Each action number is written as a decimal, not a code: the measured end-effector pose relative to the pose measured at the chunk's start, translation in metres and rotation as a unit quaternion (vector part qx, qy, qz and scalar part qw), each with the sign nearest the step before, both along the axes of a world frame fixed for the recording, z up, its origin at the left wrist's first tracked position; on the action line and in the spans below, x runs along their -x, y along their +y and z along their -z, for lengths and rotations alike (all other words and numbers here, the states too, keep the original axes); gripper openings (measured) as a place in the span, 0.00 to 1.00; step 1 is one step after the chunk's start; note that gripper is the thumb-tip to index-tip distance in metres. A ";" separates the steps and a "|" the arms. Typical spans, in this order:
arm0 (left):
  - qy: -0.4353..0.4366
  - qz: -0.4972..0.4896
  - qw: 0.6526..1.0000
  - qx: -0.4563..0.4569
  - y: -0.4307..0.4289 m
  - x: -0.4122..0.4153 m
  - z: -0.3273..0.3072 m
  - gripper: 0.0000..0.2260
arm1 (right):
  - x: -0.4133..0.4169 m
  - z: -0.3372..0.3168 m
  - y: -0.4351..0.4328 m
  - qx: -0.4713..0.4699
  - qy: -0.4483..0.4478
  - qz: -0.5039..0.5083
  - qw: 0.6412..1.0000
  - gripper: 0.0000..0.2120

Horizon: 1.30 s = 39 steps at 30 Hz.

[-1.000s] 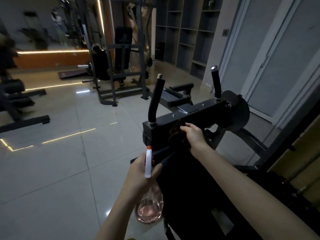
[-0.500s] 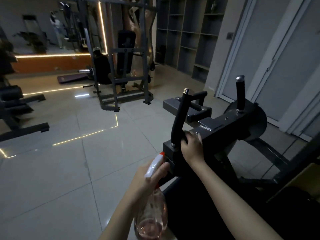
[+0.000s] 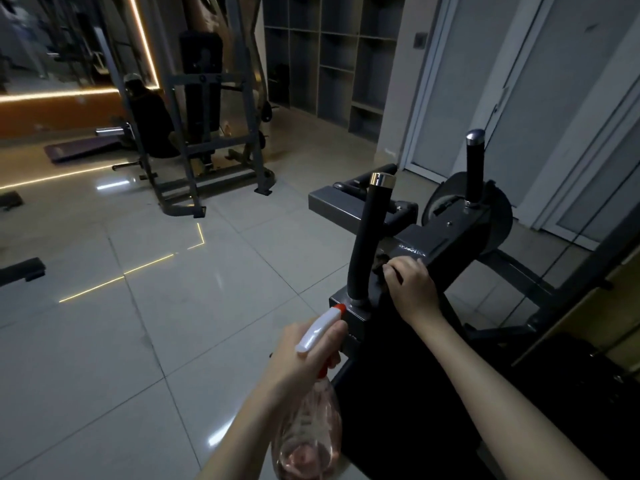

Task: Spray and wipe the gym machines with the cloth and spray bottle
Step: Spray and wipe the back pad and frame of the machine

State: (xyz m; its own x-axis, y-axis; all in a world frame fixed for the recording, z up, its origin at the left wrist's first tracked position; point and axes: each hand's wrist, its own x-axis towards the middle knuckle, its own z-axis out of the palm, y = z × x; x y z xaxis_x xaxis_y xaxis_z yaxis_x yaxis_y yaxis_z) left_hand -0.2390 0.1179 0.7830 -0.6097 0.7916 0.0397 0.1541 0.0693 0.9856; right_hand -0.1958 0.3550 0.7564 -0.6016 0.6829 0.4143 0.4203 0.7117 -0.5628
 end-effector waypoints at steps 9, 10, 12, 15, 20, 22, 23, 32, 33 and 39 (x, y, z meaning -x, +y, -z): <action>0.025 -0.066 0.997 -0.019 0.018 -0.002 -0.009 0.25 | -0.004 -0.002 0.001 0.021 0.018 -0.043 0.999 0.23; 0.016 -0.086 0.996 -0.030 0.019 -0.003 -0.011 0.25 | -0.005 -0.003 0.001 0.020 0.021 -0.048 0.998 0.24; -0.007 -0.111 0.992 -0.055 0.021 -0.005 -0.017 0.27 | -0.007 -0.004 0.001 0.017 0.024 -0.057 0.998 0.20; 0.024 -0.112 0.992 -0.059 0.024 -0.007 -0.029 0.30 | -0.007 -0.004 0.002 0.011 0.030 -0.070 0.997 0.16; 0.081 -0.110 0.988 -0.067 0.033 -0.009 -0.052 0.29 | -0.010 -0.002 -0.001 -0.007 0.039 -0.089 0.995 0.13; 0.078 -0.131 0.986 -0.074 0.034 -0.008 -0.058 0.29 | -0.011 0.001 -0.003 -0.027 0.041 -0.090 0.995 0.10; 0.075 -0.137 0.985 -0.076 0.035 -0.008 -0.060 0.29 | -0.012 0.003 -0.004 -0.038 0.042 -0.091 0.994 0.08; 0.164 -0.138 0.976 -0.041 0.029 -0.006 -0.062 0.26 | -0.004 -0.041 -0.001 0.208 0.162 -0.042 0.964 0.12; 0.164 -0.144 0.975 -0.039 0.028 -0.005 -0.062 0.27 | 0.000 -0.059 -0.001 0.288 0.217 -0.010 0.933 0.11; 0.187 -0.155 0.970 -0.023 0.029 -0.003 -0.056 0.26 | 0.031 -0.087 -0.054 0.292 0.293 -0.050 0.909 0.19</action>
State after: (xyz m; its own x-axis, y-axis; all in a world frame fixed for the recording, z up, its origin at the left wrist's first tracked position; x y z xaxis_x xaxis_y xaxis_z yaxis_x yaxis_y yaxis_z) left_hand -0.2363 0.1466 0.8393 -0.7550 0.5642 0.3341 0.4796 0.1277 0.8681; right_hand -0.2269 0.3015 0.8436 -0.4656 0.8438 0.2667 -0.1226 0.2369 -0.9638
